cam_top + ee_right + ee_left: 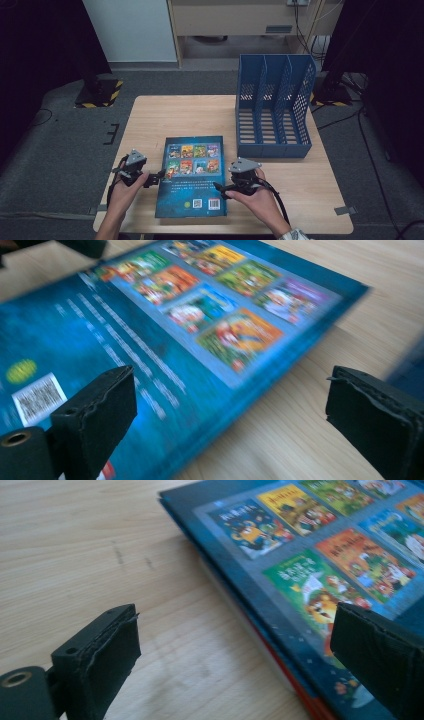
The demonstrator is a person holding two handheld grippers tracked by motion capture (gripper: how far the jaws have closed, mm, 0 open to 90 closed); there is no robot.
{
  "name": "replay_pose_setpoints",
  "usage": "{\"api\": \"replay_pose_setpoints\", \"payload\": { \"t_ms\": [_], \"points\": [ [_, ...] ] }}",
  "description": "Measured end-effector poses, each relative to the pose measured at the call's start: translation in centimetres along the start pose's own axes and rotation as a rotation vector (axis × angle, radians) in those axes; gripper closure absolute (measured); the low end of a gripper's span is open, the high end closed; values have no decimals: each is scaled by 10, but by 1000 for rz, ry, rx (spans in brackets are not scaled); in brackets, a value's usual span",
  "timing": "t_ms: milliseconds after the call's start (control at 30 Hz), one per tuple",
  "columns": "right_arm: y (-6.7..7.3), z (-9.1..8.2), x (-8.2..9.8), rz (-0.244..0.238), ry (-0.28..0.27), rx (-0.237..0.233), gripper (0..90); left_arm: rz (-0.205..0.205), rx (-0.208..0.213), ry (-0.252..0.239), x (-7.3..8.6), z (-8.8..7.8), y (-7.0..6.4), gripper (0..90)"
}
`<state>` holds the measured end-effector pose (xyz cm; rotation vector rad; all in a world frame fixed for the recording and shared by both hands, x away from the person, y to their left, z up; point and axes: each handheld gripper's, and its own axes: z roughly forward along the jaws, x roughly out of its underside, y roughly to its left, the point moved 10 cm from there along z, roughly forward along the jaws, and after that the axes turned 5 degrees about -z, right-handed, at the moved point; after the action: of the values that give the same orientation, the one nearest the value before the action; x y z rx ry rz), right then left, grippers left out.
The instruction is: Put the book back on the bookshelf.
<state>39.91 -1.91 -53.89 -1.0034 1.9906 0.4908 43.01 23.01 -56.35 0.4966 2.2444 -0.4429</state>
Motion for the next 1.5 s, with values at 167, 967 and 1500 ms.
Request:
{"api": "replay_pose_setpoints", "payload": {
  "t_ms": [167, 967, 1500],
  "points": [
    [-1, 22, -4, 8, 12, -40, 63, 18, 40, 27, 1, 11, -20, 42],
    [2, 39, 17, 109, 55, -105, 6, -87, 235, 88, 10, 27, -36, 2],
    [3, 49, 16, 197, 76, -175, 4, -73, 233, 121, 8, 27, -36, 2]
  ]
}}
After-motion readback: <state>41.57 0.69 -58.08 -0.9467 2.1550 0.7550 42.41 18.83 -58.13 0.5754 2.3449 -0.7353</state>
